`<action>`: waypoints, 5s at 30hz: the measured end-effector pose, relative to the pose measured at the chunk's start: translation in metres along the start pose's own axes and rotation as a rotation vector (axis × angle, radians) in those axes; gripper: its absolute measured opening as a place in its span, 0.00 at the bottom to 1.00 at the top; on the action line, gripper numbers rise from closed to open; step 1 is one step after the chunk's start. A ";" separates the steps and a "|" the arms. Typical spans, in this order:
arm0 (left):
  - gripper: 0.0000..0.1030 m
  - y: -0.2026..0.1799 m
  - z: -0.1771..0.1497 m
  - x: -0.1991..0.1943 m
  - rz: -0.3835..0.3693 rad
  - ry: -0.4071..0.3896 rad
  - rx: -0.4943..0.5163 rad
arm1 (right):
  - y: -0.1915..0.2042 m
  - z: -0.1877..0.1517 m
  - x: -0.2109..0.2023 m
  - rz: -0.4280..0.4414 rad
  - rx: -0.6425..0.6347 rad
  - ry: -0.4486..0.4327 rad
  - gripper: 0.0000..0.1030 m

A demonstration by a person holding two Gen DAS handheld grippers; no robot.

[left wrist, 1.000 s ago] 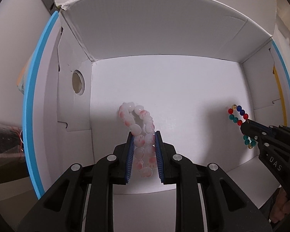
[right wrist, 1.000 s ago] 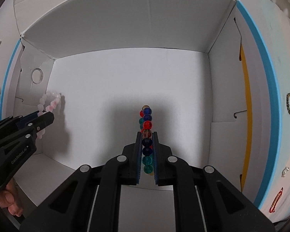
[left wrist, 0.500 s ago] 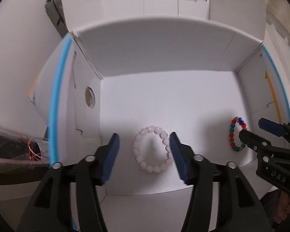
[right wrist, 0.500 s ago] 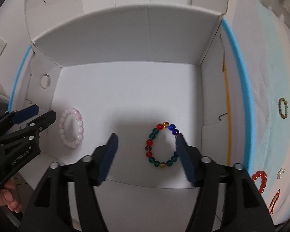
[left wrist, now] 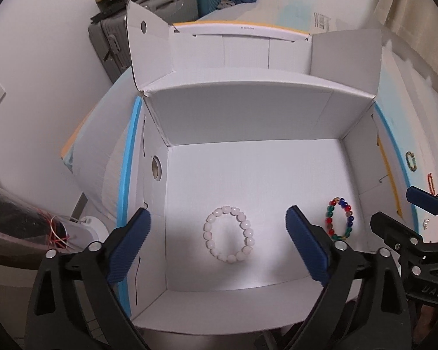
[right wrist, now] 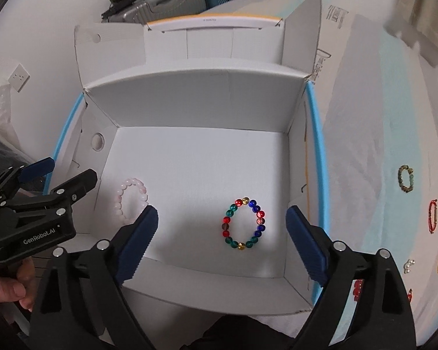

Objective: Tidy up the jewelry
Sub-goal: 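Move both tools back from the box toward the remaining bracelets, then grasp red bead bracelet with left tool while right tool grasps red cord bracelet, then carry red bead bracelet in left tool while right tool carries cord bracelet to box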

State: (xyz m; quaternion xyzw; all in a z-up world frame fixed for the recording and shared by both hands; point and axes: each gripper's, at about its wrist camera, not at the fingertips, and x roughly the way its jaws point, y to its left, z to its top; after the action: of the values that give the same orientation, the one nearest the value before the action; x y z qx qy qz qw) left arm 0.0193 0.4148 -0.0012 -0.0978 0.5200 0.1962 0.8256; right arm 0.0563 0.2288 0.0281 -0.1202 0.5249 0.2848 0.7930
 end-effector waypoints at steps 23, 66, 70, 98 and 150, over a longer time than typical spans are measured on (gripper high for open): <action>0.94 -0.136 -0.004 -0.051 -0.115 -0.102 0.140 | -0.124 -0.059 -0.093 -0.118 0.156 -0.141 0.89; 0.94 -0.394 -0.107 0.074 -0.295 0.064 0.472 | -0.348 -0.254 -0.038 -0.275 0.467 0.046 0.89; 0.94 -0.401 -0.113 0.087 -0.300 0.082 0.484 | -0.349 -0.258 -0.023 -0.264 0.466 0.072 0.88; 0.26 -0.407 -0.116 0.096 -0.318 0.121 0.533 | -0.356 -0.269 -0.009 -0.248 0.485 0.095 0.32; 0.12 -0.343 -0.059 -0.007 -0.299 -0.059 0.415 | -0.310 -0.192 -0.098 -0.264 0.463 -0.143 0.08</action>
State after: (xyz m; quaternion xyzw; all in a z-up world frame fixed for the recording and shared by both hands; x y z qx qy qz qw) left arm 0.1141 0.0819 -0.0357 0.0036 0.5046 -0.0361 0.8626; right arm 0.0605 -0.1483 0.0023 0.0175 0.4985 0.0591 0.8647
